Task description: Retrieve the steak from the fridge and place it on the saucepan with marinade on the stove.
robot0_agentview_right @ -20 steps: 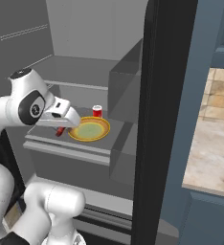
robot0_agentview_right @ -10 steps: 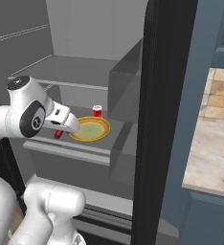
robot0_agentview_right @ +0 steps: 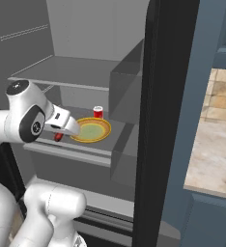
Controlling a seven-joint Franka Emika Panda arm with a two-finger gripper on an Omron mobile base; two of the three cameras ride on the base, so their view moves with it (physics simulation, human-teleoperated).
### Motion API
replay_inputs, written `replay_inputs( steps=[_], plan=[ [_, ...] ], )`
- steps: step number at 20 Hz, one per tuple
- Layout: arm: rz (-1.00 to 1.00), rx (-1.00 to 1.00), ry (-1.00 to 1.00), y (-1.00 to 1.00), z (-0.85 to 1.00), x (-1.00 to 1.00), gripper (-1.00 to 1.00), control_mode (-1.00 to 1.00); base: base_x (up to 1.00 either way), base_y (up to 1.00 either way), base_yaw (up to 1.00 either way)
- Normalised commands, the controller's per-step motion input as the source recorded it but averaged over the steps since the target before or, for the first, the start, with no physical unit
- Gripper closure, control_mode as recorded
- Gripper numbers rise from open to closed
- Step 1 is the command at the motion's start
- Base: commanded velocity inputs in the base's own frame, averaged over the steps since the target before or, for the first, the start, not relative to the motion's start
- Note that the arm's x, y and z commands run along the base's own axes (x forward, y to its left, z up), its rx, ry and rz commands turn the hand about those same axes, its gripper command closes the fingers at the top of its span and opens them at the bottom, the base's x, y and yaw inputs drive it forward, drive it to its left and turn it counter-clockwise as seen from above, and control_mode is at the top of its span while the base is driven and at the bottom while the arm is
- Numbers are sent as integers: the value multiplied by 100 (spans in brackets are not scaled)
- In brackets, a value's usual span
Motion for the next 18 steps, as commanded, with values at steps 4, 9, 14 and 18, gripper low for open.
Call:
replay_inputs(
  steps=[4,9,14,18],
  plan=[
    [0,0,0,1,0,-28,100,-100,0,0,0],
    [0,0,0,4,-1,-19,100,100,-18,2,0],
    [0,0,0,0,0,0,100,100,-54,21,-1],
    [0,0,0,0,0,0,100,100,-54,31,-2]
  ],
)
